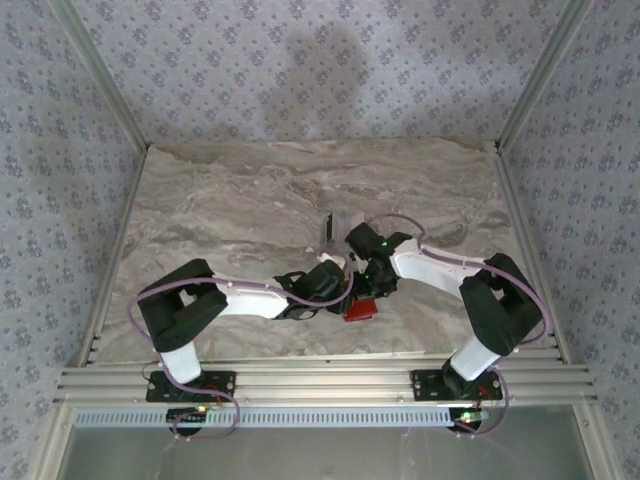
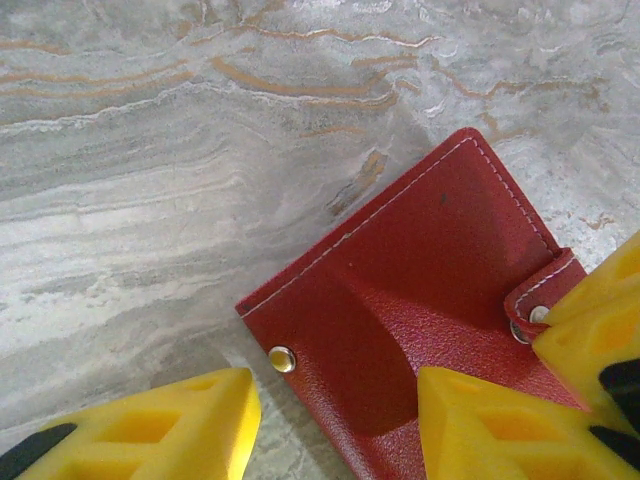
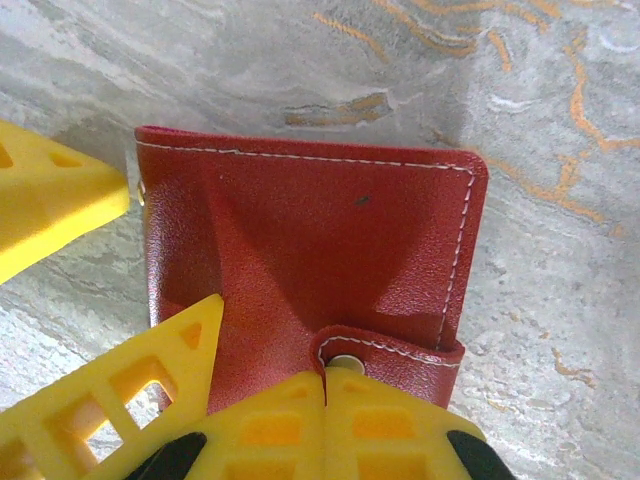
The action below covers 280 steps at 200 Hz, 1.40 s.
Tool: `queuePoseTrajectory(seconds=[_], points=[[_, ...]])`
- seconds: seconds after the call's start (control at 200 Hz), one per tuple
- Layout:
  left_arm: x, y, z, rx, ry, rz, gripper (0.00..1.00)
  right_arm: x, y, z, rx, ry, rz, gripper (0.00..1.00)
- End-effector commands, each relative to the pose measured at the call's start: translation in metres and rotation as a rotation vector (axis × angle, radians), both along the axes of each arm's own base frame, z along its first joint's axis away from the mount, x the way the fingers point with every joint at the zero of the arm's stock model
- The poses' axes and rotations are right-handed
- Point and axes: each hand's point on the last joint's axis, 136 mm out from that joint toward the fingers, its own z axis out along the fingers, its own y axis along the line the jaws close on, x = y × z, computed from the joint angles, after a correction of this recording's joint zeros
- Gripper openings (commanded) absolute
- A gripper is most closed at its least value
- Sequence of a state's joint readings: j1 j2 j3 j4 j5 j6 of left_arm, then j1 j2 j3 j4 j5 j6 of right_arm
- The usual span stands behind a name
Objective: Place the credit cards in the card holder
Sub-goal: Close the button on the card holder.
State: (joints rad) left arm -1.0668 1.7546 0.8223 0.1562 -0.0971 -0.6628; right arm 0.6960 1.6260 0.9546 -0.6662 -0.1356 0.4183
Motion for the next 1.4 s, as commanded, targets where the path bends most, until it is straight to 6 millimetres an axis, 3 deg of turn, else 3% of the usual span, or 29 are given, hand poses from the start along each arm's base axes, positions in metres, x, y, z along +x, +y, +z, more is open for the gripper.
queuePoseTrajectory(seconds=[0.0, 0.385, 0.67, 0.81, 0.959, 1.044, 1.169, 1.269, 1.349, 1.394], points=[[-0.005, 0.010, -0.018, 0.052, 0.042, -0.005, 0.49, -0.004, -0.004, -0.037, -0.059, 0.042, -0.026, 0.00], [-0.001, 0.013, -0.012, 0.034, 0.035, 0.004, 0.49, -0.012, -0.003, -0.059, -0.110, 0.087, -0.029, 0.00], [0.004, 0.029, -0.002, -0.001, 0.027, 0.034, 0.49, -0.019, -0.008, -0.072, -0.136, 0.126, -0.048, 0.00], [0.005, 0.036, 0.005, -0.017, 0.019, 0.047, 0.50, -0.017, -0.005, -0.067, -0.117, 0.114, -0.048, 0.00], [0.006, 0.051, 0.015, -0.030, 0.002, 0.076, 0.50, -0.002, 0.008, -0.046, -0.059, 0.047, -0.040, 0.00], [0.008, 0.066, 0.026, -0.025, -0.026, 0.109, 0.51, 0.010, 0.018, -0.024, -0.008, -0.028, -0.035, 0.13], [0.012, 0.091, 0.051, -0.015, -0.076, 0.169, 0.56, 0.026, 0.039, 0.019, 0.099, -0.148, -0.003, 0.42], [0.018, 0.111, 0.077, 0.003, -0.137, 0.232, 0.66, 0.038, 0.056, 0.056, 0.190, -0.244, 0.029, 0.65], [0.024, 0.129, 0.100, 0.021, -0.189, 0.291, 0.80, 0.048, 0.066, 0.088, 0.268, -0.333, 0.034, 0.94], [0.029, 0.141, 0.114, 0.035, -0.231, 0.337, 0.85, 0.055, 0.069, 0.105, 0.300, -0.385, 0.026, 1.00]])
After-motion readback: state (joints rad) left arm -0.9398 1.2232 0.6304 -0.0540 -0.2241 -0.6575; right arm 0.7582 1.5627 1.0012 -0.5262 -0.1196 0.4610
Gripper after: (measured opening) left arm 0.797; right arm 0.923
